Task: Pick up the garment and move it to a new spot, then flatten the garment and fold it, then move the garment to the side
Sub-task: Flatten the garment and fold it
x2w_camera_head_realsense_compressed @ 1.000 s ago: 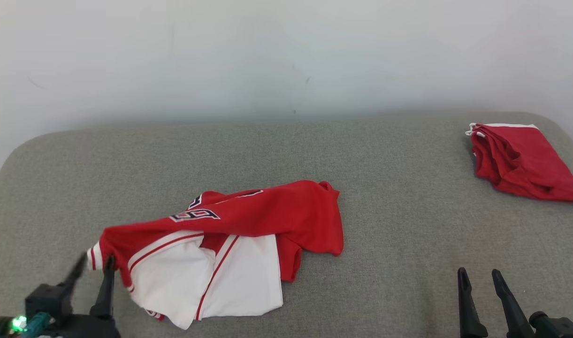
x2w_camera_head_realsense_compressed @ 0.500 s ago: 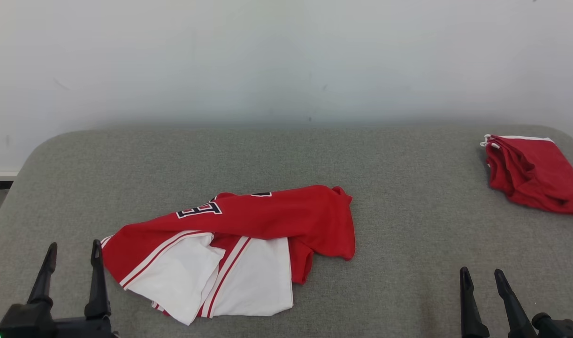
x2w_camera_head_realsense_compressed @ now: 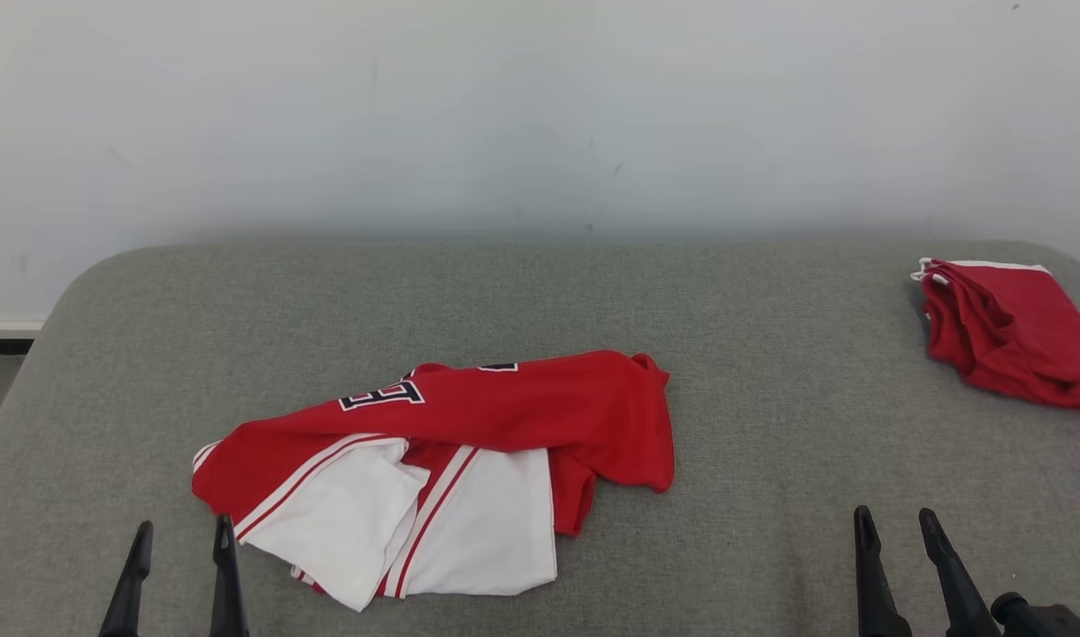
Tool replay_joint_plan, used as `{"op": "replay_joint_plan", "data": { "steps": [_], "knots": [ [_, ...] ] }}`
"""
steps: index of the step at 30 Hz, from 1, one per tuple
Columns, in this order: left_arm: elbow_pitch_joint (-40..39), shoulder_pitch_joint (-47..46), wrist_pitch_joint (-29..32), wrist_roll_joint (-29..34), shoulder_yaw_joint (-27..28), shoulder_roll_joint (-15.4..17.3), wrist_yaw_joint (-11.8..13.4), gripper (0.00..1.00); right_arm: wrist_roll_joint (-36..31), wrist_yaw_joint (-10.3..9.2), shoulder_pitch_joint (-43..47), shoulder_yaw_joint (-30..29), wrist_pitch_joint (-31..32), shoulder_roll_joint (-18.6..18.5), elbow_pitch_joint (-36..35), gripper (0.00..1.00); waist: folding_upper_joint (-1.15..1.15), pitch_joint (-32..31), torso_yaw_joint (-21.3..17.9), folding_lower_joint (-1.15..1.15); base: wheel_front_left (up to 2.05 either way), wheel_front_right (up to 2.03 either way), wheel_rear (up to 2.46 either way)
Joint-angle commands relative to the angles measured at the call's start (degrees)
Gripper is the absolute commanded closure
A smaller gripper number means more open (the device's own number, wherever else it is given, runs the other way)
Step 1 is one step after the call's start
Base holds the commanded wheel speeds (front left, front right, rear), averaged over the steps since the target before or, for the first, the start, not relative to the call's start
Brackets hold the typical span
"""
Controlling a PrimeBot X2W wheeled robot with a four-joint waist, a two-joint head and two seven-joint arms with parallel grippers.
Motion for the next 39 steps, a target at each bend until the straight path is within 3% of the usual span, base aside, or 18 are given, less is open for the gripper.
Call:
{"op": "replay_joint_plan", "data": {
  "steps": [1, 9, 15, 28, 39],
  "knots": [
    [0.3, 0.4, -0.2, 0.4, 0.7, -0.6, -0.7, 0.00, 0.0, -0.13, 0.2, 0.0, -0.1, 0.0, 0.0, 0.00, 0.00, 0.0, 0.1, 0.00, 0.00, 0.00, 0.00],
    [2.0, -0.2, -0.2, 3.1, 1.6, -3.9, -5.3, 0.00, 0.3, -0.13, -0.4, 0.4, -0.1, -0.1, 0.7, 0.00, 0.00, 0.1, 0.1, 0.00, 0.00, 0.00, 0.00],
    [7.0, -3.9, -0.2, 5.6, -6.6, -5.2, -8.0, 0.00, 0.4, -0.13, -1.1, 1.6, -0.1, -0.2, 1.2, 0.00, 0.00, 0.6, -0.8, 0.00, 0.00, 0.00, 0.00],
    [24.1, -13.3, -0.2, 4.8, -21.2, -5.6, -8.3, 0.00, 0.9, -0.13, -2.3, 2.6, -0.1, -1.1, 2.2, 0.00, 0.00, 3.1, -7.1, 0.00, 0.00, 0.00, 0.00],
    [36.5, -19.1, -0.2, 2.8, -24.7, -5.1, -8.3, 0.00, 1.0, -0.13, -3.6, 2.9, -0.1, -1.3, 2.2, 0.00, 0.00, 5.9, -10.4, 0.00, 0.00, 0.00, 0.00]
  ]
}}
